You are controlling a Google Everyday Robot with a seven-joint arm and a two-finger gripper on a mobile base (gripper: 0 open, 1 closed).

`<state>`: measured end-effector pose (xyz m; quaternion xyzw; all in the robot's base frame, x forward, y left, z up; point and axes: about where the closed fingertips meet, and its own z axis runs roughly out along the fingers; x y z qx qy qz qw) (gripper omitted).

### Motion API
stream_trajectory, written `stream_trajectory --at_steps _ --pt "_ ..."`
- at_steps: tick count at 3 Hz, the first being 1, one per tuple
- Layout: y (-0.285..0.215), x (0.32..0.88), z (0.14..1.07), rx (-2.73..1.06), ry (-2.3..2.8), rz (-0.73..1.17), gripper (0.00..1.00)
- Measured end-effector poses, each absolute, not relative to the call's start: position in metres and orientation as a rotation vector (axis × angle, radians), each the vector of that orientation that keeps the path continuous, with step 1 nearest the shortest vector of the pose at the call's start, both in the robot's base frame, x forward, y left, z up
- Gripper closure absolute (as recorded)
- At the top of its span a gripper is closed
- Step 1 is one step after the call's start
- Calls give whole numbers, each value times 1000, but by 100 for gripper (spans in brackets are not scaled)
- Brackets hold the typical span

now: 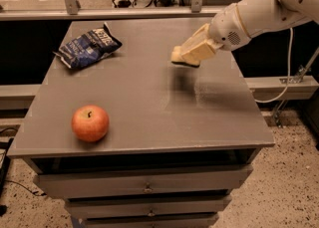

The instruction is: Move sponge near apple

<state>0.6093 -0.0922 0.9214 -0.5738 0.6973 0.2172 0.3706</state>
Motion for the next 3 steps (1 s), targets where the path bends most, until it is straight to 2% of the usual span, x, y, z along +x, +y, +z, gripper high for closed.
stream_trajectory --at_steps 1,3 --pt "-55 529 921 -1760 1551 728 100" --pt "-50 526 919 -1800 1515 731 100"
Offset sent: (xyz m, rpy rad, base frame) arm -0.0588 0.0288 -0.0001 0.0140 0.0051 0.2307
